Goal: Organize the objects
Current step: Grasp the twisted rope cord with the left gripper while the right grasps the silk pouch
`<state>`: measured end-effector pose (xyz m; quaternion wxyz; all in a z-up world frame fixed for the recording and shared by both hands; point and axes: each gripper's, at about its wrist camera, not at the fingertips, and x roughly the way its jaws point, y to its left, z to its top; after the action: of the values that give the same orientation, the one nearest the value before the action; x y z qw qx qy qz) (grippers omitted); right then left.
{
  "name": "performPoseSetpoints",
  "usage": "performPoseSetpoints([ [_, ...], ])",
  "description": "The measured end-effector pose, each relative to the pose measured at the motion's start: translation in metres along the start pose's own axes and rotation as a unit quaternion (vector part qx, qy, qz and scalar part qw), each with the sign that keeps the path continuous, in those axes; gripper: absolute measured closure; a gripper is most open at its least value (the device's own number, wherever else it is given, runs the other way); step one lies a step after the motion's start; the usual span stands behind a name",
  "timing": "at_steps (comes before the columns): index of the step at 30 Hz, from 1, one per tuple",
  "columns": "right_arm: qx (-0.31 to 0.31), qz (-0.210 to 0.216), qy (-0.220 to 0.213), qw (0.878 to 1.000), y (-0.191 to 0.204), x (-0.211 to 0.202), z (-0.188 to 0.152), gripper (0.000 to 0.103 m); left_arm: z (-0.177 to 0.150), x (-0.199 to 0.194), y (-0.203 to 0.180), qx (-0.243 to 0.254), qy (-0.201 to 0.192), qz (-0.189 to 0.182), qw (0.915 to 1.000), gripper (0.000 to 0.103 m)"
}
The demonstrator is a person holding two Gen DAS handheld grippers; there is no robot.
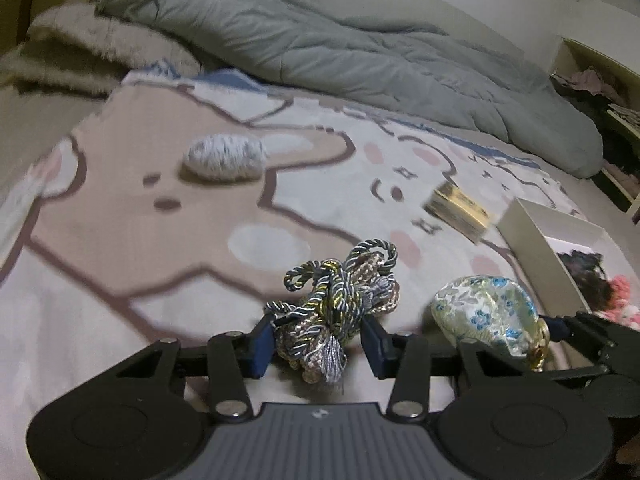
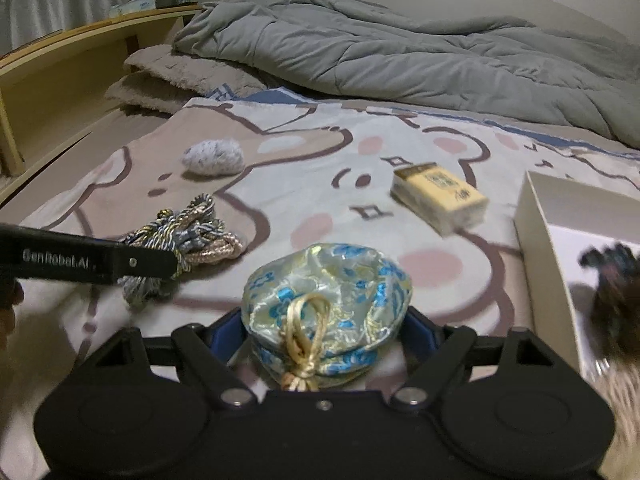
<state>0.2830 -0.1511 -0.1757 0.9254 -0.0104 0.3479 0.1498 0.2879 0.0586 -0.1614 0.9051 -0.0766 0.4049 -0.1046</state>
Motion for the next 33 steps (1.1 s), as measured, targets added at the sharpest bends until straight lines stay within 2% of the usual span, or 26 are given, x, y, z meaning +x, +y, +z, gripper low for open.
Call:
performPoseSetpoints([
  [3,-0.005,0.006,0.005,1.0,0.0,-0.017,-0.01,0.02,-0.013,-0.011,-0.005,-0.015,0.025,-0.012,0.9995,0.056],
  [5,-0.012,0.013,0.009,1.0,0.001,-0.03,-0.017,0.02,-0.02,-0.018,-0.009,-0.011,0.024,-0.015,0.9995,0.055],
  [8,-0.018,0.025,0.008,0.999,0.001,-0.043,-0.028,0.02,-0.024,-0.022,-0.02,0.026,0.007,-0.003,0.9996,0.044],
  [11,-0.024,0.012,-0.013,1.0,0.001,-0.049,-0.038,0.02,-0.023,-0.02,-0.027,0.077,-0.018,0.02,0.9967,0.042],
  [14,-0.027,0.004,-0.015,0.999,0.001,-0.045,-0.042,0.019,-0.02,-0.016,-0.024,0.101,-0.019,0.006,0.9947,0.042],
  [17,-0.038,0.002,-0.018,0.999,0.003,-0.043,-0.042,0.01,-0.021,-0.009,-0.022,0.123,-0.008,-0.006,0.9924,0.042],
  [23,-0.035,-0.002,-0.016,0.999,0.003,-0.034,-0.039,0.007,-0.018,0.005,-0.023,0.144,0.012,-0.016,0.9893,0.048],
  [27,-0.022,0.001,-0.014,1.0,-0.001,-0.03,-0.036,0.012,-0.017,0.011,-0.029,0.152,0.014,-0.018,0.9882,0.061],
  [30,-0.017,0.006,-0.016,1.0,-0.003,-0.03,-0.038,0.018,-0.017,0.013,-0.032,0.145,0.012,-0.011,0.9893,0.061],
  [33,-0.025,0.004,-0.02,0.999,0.0,-0.031,-0.038,0.018,-0.018,0.012,-0.034,0.134,0.006,-0.003,0.9909,0.062],
])
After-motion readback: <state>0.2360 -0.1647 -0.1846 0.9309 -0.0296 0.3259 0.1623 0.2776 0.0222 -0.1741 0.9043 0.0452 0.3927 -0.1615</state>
